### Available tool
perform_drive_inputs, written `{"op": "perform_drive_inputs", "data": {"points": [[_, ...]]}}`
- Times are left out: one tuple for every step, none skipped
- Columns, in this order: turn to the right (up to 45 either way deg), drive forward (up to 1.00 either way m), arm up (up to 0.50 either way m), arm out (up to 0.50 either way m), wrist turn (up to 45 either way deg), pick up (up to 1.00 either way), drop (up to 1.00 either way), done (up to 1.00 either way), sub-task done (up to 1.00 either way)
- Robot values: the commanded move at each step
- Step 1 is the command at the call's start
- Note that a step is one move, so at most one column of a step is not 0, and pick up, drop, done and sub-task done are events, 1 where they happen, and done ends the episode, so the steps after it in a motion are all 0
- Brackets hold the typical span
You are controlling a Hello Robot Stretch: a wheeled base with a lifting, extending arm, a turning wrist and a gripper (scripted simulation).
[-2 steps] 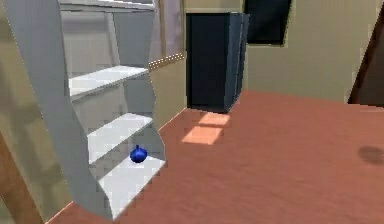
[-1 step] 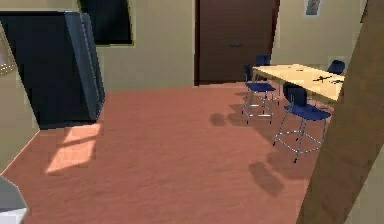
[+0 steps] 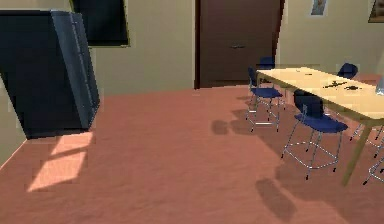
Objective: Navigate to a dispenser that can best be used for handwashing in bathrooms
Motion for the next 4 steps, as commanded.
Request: {"op": "perform_drive_inputs", "data": {"points": [[3.0, 0.00, 0.00, 0.00, 0.0, 0.00, 0.00, 0.00, 0.00], [0.0, 1.00, 0.00, 0.00, 0.0, 0.00, 0.00, 0.00, 0.00], [0.0, 1.00, 0.00, 0.00, 0.0, 0.00, 0.00, 0.00, 0.00], [-3.0, 0.00, 0.00, 0.00, 0.0, 0.00, 0.00, 0.00, 0.00]]}}
